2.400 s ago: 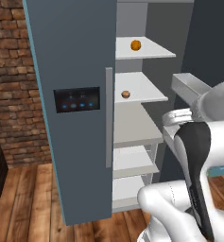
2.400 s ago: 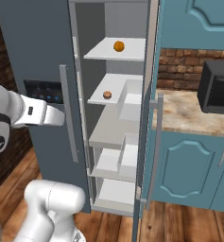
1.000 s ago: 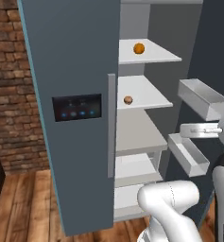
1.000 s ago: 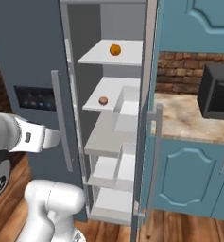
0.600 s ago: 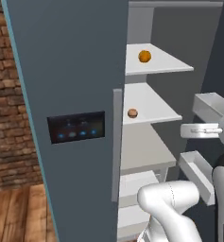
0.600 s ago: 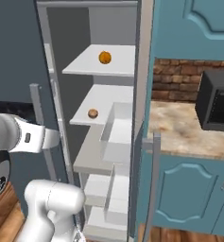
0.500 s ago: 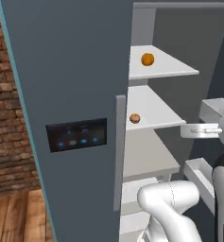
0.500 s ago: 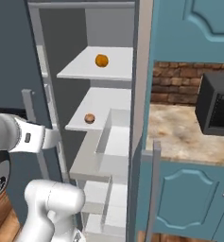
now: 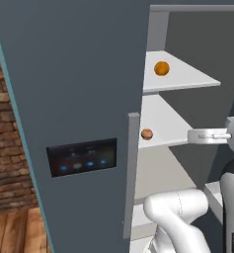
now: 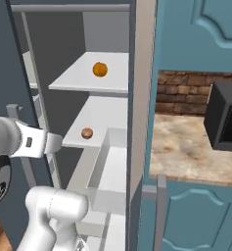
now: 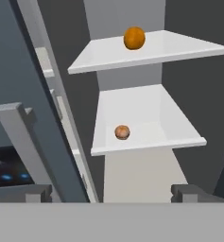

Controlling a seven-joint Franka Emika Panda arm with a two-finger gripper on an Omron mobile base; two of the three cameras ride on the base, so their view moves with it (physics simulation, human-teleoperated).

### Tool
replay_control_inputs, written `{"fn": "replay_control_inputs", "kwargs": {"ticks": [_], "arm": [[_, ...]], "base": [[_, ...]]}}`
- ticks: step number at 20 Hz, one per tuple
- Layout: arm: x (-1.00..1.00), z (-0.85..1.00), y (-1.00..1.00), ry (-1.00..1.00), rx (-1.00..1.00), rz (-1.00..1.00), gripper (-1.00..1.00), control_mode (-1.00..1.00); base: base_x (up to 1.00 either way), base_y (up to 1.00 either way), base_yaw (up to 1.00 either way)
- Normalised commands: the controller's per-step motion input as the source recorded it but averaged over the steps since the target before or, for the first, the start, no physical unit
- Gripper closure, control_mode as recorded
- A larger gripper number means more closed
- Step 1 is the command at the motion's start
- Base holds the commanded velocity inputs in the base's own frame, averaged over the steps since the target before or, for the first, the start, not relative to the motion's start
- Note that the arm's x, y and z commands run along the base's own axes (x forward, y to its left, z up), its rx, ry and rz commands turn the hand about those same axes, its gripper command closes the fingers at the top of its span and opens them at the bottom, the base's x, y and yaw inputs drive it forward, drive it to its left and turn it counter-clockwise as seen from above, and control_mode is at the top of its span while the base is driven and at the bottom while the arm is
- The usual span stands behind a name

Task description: Retrieve the orange and tangerine from the fridge and place them into the bowl on the dining table.

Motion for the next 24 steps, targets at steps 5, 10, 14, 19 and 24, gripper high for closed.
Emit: {"fn": "replay_control_inputs", "kwargs": {"ticks": [5, 10, 14, 19, 24], "arm": [[0.63, 0.0, -0.15, 0.07, 0.03, -0.03, -1.0, -1.0], [0.76, 0.04, -0.19, 0.13, 0.03, -0.06, -1.0, -1.0], [0.57, 0.07, -0.13, 0.1, 0.01, -0.09, -1.0, -1.0], [0.58, 0.09, -0.11, 0.09, 0.0, -0.11, -1.0, -1.0], [0.35, 0.02, -0.15, 0.06, 0.0, -0.06, -1.0, -1.0]], "base": [[0.16, -0.04, -0.01], [0.0, 0.0, 0.0], [0.0, 0.0, 0.0], [0.0, 0.0, 0.0], [0.0, 0.0, 0.0]]}}
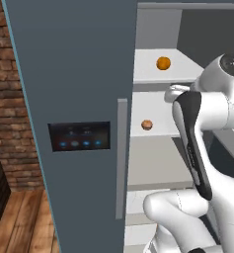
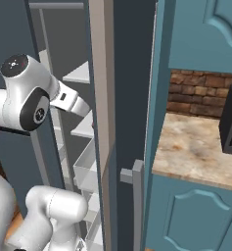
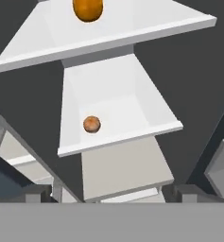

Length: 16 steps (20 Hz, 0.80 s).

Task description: Retrieve the orange and tangerine from the fridge and place them into the bowl on the dining table.

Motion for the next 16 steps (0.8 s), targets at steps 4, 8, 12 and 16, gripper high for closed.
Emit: {"fn": "replay_control_inputs", "kwargs": {"ticks": [4, 8, 12, 16], "arm": [[0.17, -0.2, -0.11, 0.01, 0.0, 0.0, -1.0, -1.0], [0.35, -0.34, 0.0, 0.0, 0.0, 0.0, -1.0, -1.0], [0.4, -0.18, 0.0, 0.0, 0.0, 0.0, -1.0, -1.0], [0.35, 0.0, 0.0, 0.0, 0.0, 0.0, -1.0, -1.0]], "base": [[0.0, 0.0, 0.0], [0.0, 0.0, 0.0], [0.0, 0.0, 0.0], [0.0, 0.0, 0.0]]}}
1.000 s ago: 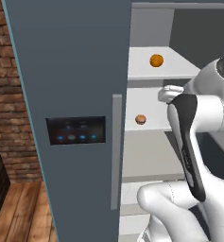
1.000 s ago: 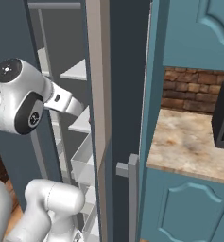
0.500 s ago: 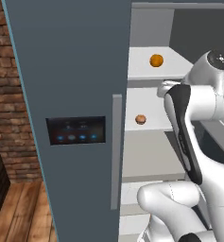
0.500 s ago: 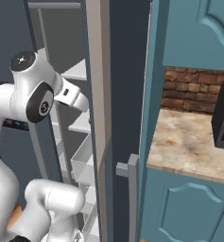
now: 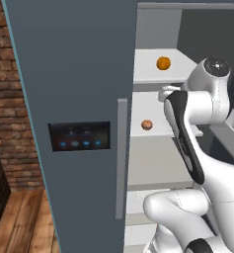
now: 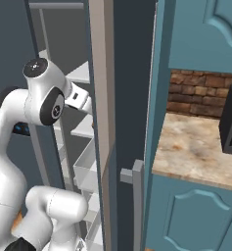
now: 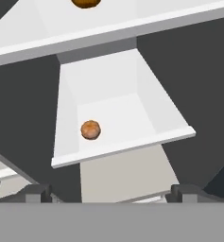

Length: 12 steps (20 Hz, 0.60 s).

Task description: Retrieve the orange and tangerine from the fridge and place them into the bowl on the dining table.

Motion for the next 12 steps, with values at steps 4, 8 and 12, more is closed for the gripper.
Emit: {"fn": "replay_control_inputs", "kwargs": {"ticks": [4, 8, 12], "arm": [[0.38, 0.11, -0.05, 0.0, 0.01, 0.0, -1.0, -1.0], [0.42, 0.26, -0.12, 0.0, 0.04, 0.0, -1.0, -1.0], [0.44, 0.32, -0.19, 0.0, 0.06, 0.0, -1.0, -1.0]], "base": [[0.0, 0.0, 0.0], [0.0, 0.0, 0.0], [0.0, 0.0, 0.0]]}}
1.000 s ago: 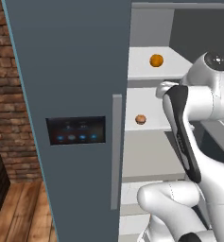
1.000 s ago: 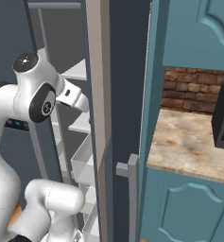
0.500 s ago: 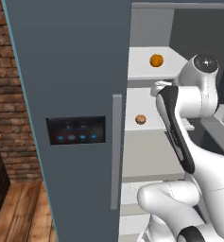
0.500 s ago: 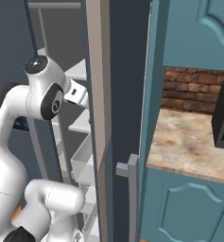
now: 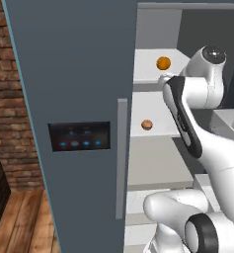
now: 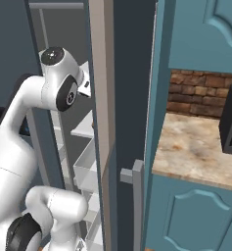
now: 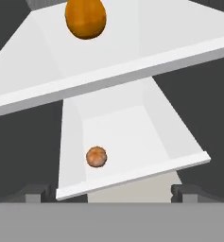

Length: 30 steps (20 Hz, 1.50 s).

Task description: Retrieve the orange and tangerine from the fridge and place them into the bowl on the dining table.

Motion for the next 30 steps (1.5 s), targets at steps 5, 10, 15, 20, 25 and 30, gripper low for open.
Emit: {"fn": "replay_control_inputs", "kwargs": {"ticks": [5, 10, 15, 20, 25, 30], "arm": [[0.32, 0.28, -0.07, 0.0, 0.01, -0.03, -1.0, -1.0], [0.26, 0.22, -0.02, 0.0, 0.0, -0.06, -1.0, -1.0], [0.2, 0.24, -0.06, 0.0, 0.0, -0.05, -1.0, -1.0], [0.23, 0.04, -0.14, 0.0, 0.0, -0.03, -1.0, -1.0], [0.2, 0.07, -0.14, 0.0, 0.0, -0.01, -1.0, -1.0], [0.22, 0.05, -0.04, 0.0, 0.0, 0.0, -1.0, -1.0]], "base": [[0.0, 0.0, 0.0], [0.0, 0.0, 0.0], [0.0, 0.0, 0.0], [0.0, 0.0, 0.0], [0.0, 0.0, 0.0], [0.0, 0.0, 0.0]]}}
